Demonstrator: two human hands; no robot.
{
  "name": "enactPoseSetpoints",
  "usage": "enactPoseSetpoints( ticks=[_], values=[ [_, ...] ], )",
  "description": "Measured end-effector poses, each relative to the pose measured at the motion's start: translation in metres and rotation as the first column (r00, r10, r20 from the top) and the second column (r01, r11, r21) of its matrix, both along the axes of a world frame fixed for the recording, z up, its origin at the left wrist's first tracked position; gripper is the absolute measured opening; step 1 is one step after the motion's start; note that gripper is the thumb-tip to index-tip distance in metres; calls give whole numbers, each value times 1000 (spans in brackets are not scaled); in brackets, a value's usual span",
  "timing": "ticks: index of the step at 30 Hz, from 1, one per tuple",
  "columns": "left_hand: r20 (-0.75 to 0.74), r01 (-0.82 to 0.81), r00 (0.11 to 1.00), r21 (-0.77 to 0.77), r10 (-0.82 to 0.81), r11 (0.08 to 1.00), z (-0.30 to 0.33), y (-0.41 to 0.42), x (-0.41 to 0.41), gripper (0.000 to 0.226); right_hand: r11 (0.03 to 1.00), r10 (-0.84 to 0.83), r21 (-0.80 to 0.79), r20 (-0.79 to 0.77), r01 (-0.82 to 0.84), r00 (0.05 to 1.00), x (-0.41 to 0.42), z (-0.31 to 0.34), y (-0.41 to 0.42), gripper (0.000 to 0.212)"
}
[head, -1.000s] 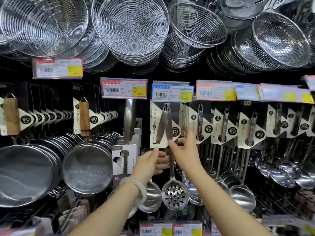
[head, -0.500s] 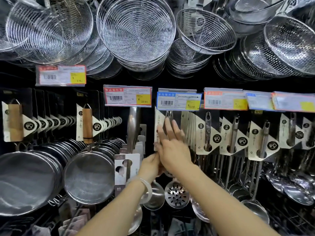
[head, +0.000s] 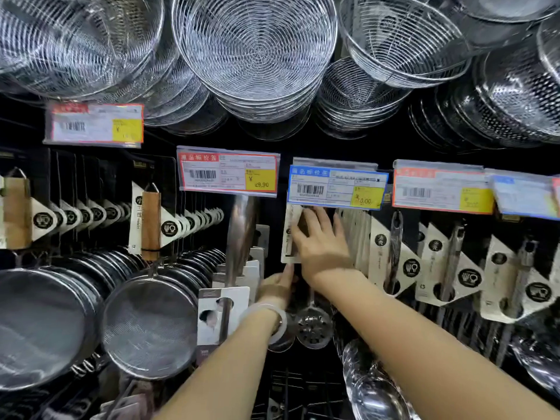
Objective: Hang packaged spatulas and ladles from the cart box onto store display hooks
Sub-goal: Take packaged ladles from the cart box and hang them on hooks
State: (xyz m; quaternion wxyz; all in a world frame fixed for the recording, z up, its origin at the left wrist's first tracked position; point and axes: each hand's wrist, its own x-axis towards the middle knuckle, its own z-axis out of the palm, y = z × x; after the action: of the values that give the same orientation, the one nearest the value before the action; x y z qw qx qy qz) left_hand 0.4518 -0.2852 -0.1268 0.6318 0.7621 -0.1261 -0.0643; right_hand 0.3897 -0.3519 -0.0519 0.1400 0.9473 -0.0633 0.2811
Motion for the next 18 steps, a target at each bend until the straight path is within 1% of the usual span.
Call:
enactPoseSetpoints(
  ticks=[2,4,6,8,10,14,18],
  values=[
    [0,-38,999,-20,38,999,-6,-5,9,41,1000,7,-2,20,-7,1000,5,2,-1,72],
    [4,-99,995,-10,99,995,-11,-12,16,47,1000,3,-29,23,-2,1000,9,4,-4,68],
    [-6,-118,993,-20,118,993,-12,-18,20,47,999,-2,-47,16,2,1000,15,5,-7,68],
    [-19,-125,992,-32,124,992,-13,-20,22,36,998,-1,-57,19,2,1000,21,5,-8,65],
    [-23,-121,992,-8,121,993,-16,-19,24,24,998,-6,-57,19,7,1000,26,3,-8,59],
    [19,-74,997,8,74,997,-25,-14,17,33,999,-22,-29,-17,22,1000,34,0,-10,56],
    [103,-6,995,115,-6,993,-28,-11,5,43,999,-7,45,-91,11,996,35,4,-13,61]
  ],
)
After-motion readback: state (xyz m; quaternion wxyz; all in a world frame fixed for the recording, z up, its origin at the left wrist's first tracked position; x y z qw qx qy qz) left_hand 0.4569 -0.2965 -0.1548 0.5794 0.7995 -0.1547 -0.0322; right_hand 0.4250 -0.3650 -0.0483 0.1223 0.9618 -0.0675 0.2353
